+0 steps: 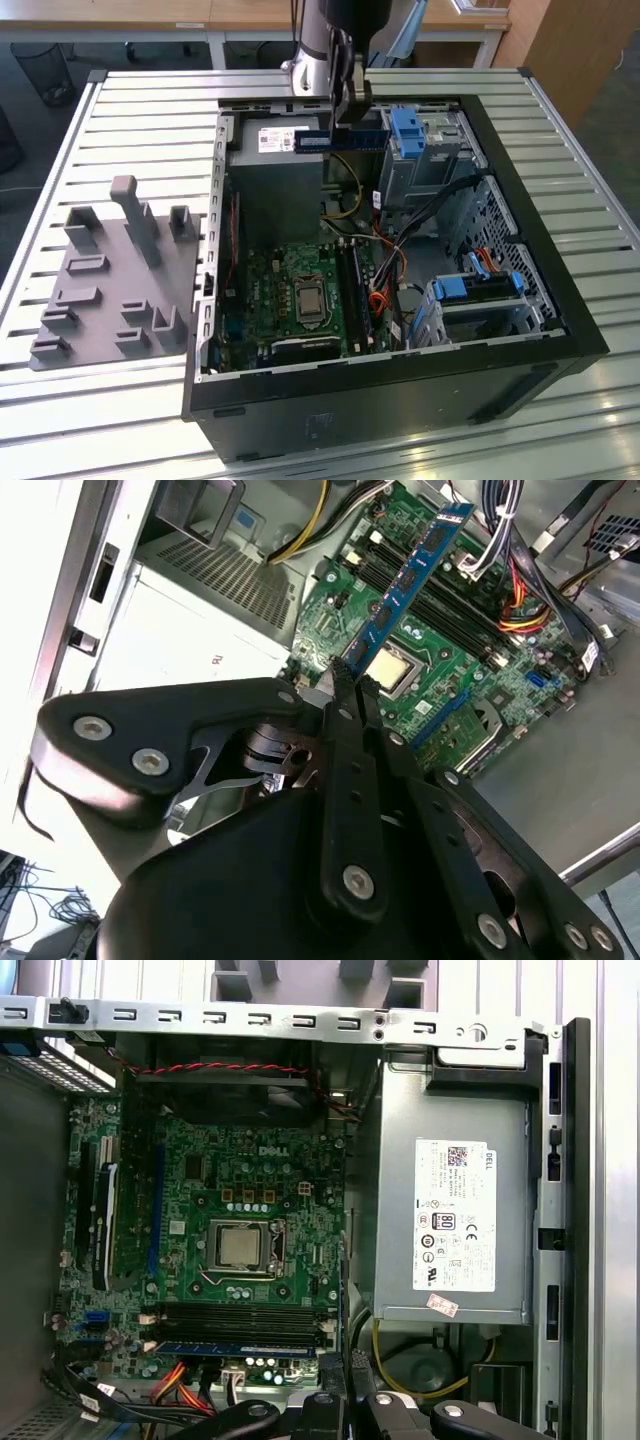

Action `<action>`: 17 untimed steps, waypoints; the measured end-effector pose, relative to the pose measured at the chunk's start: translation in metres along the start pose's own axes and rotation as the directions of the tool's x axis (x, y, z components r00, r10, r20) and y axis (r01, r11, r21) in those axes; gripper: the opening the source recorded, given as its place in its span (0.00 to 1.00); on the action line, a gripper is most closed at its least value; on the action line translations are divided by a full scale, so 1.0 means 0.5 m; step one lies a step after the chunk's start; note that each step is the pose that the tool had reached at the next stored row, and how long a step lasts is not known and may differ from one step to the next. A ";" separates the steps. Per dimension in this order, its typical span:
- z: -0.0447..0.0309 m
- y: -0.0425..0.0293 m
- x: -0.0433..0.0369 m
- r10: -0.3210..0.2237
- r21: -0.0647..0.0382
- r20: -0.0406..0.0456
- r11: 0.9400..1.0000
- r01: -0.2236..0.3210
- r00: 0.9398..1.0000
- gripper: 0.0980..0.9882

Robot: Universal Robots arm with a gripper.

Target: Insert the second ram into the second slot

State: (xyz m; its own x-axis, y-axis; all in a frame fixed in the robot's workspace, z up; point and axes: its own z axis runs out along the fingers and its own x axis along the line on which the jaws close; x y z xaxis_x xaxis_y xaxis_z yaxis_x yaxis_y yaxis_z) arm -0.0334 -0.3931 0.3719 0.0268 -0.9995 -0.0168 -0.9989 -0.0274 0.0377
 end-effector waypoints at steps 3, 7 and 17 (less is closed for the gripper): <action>0.000 0.000 0.004 0.000 0.000 0.000 1.000 0.000 1.000 0.04; 0.000 0.001 0.016 0.000 0.000 0.000 1.000 0.000 1.000 0.04; 0.000 0.001 0.032 0.000 0.003 0.000 1.000 0.000 1.000 0.04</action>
State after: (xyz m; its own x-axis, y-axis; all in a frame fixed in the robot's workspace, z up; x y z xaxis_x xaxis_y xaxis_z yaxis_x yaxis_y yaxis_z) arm -0.0335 -0.4090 0.3718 0.0268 -0.9995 -0.0168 -0.9990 -0.0273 0.0351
